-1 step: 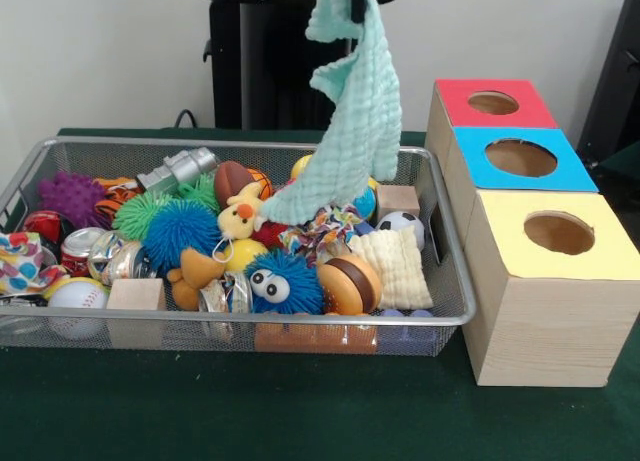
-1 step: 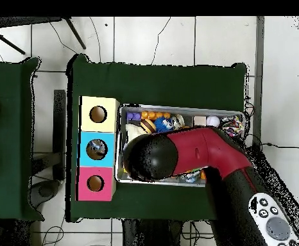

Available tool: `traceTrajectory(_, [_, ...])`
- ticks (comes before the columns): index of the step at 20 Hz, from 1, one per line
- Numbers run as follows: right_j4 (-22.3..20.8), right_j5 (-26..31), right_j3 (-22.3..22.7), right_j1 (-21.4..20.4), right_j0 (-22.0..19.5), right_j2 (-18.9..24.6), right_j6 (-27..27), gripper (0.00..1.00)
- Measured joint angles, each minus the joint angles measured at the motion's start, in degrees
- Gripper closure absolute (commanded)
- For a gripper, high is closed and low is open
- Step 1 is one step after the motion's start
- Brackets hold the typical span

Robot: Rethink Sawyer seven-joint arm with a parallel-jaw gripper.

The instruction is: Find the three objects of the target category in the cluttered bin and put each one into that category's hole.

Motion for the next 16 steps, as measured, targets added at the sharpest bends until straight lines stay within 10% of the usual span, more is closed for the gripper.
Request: traceTrajectory(16, [-0.5,-14.8,-3.8,8.4,2.2,-2.1,0.0,1.0])
